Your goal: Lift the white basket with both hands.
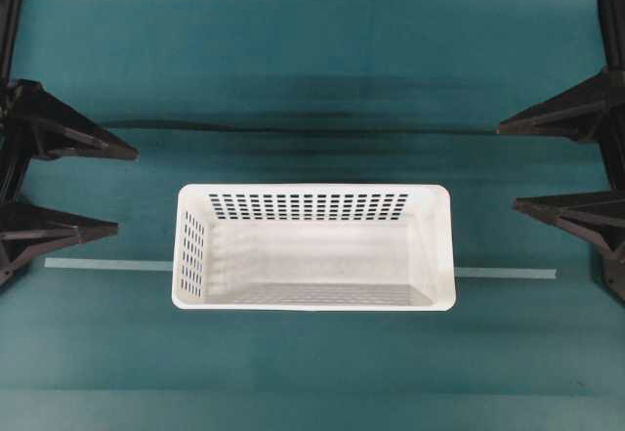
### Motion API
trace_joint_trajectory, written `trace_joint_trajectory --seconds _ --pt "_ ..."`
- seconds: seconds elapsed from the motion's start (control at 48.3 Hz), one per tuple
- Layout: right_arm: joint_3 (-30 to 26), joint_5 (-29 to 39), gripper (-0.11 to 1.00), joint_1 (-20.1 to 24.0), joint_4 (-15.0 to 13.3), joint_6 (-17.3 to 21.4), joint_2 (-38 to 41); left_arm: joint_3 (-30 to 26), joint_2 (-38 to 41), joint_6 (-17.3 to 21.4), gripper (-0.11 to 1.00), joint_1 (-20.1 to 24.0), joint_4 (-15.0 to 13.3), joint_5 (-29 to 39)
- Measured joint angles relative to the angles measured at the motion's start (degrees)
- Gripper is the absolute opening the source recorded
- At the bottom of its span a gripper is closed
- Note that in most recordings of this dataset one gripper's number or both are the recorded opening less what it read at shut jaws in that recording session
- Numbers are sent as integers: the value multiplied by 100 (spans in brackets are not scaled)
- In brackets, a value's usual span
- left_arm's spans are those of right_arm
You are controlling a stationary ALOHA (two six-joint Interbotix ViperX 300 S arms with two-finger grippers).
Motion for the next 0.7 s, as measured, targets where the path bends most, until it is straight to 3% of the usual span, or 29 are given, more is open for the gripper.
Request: trace_joint_trajectory --seconds 0.414,0.705 --pt "176 35 95 0 -9 9 -44 18 18 0 91 0 0 -9" --pt "396 580 95 -53 -9 35 -360 132 18 0 91 0 0 -9"
